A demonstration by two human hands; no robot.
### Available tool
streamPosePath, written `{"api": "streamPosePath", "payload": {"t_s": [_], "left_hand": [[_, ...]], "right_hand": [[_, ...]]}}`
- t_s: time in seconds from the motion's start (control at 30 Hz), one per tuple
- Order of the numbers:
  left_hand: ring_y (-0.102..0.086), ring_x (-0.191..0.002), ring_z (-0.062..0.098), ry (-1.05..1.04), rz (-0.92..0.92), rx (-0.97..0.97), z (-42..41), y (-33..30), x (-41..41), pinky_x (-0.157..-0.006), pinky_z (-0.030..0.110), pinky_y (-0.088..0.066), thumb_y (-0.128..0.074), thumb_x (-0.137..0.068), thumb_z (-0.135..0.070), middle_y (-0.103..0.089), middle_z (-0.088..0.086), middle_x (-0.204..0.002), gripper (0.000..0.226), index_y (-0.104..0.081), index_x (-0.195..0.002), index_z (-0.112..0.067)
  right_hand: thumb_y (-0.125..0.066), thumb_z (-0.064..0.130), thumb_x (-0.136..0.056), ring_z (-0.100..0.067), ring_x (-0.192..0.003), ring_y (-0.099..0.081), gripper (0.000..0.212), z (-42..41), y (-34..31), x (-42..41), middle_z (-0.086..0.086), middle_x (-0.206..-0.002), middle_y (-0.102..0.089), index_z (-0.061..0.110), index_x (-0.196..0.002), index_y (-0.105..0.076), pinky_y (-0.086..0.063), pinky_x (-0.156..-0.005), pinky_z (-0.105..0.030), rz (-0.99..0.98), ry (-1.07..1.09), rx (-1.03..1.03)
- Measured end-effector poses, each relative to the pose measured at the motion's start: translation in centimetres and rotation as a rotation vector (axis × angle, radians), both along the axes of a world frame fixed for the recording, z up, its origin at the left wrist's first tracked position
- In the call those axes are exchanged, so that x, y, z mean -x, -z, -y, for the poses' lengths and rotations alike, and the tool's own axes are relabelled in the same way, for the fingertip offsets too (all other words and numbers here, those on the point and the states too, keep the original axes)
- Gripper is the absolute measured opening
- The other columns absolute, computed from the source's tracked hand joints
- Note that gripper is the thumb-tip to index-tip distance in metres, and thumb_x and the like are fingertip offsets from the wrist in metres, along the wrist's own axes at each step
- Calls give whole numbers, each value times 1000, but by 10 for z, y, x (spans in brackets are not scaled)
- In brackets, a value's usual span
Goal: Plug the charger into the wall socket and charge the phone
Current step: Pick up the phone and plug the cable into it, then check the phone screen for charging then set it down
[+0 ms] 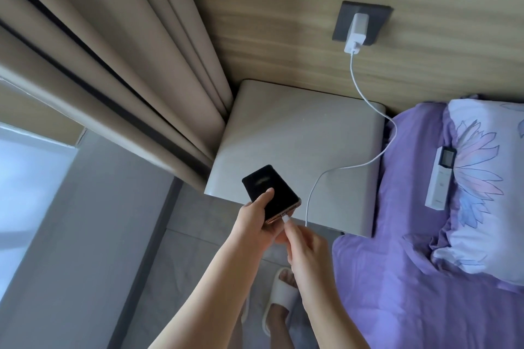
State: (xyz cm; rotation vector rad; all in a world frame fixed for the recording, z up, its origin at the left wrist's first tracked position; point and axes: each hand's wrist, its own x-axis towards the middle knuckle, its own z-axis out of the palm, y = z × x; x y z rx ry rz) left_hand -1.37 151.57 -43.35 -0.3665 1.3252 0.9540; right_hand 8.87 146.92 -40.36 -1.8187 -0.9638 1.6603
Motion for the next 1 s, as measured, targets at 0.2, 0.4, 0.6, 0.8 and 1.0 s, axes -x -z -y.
{"api": "streamPosePath", "payload": {"t_s": [0.2, 0.4, 0.6, 0.8, 1.0], "left_hand": [[-68, -68, 34, 45, -86, -39, 2, 10, -1, -68, 39, -54, -63, -86, -13, -67, 21, -89, 28, -54, -110, 0], [-69, -61, 32, 85, -137, -65, -3, 11, 1, -77, 46, -55, -64, -85, -8, -67, 20, -82, 16, -57, -98, -2], [-69, -59, 28, 201, -224, -122, -10, -3, 1, -53, 33, -55, -62, -87, -14, -68, 17, -86, 14, -57, -99, -8], [-67, -94, 39, 258, -246, -255, -14, -49, 5, -87, 52, -51, -63, -86, -16, -69, 18, -102, 24, -57, -109, -12], [-73, -76, 21, 312, -267, -462, -14, -116, 9, -59, 34, -59, -66, -82, -24, -74, 5, -86, 14, -66, -96, -21]], "right_hand": [[-51, 29, -93, -11, -45, -26, 42, -3, 4, 6, 10, -37, -29, 4, -58, -51, -25, -52, -31, -2, 9, 21], [-51, 26, -93, -11, -43, -25, 44, -3, 8, 8, 9, -40, -30, 11, -52, -44, -20, -49, -30, -27, 40, 29], [-53, 22, -90, -10, -40, -29, 37, -6, 3, 13, 9, -38, -34, 6, -56, -54, -24, -47, -28, -76, 128, 49], [-54, 37, -91, -9, -60, -63, 31, -16, -33, -6, 5, -65, -66, 14, -78, -68, -51, -59, -20, -85, 140, 14], [-48, 23, -96, -19, -97, -66, 22, -45, -97, -8, -10, -108, -71, 16, -102, -68, -52, -73, -30, -326, 370, -128]]}}
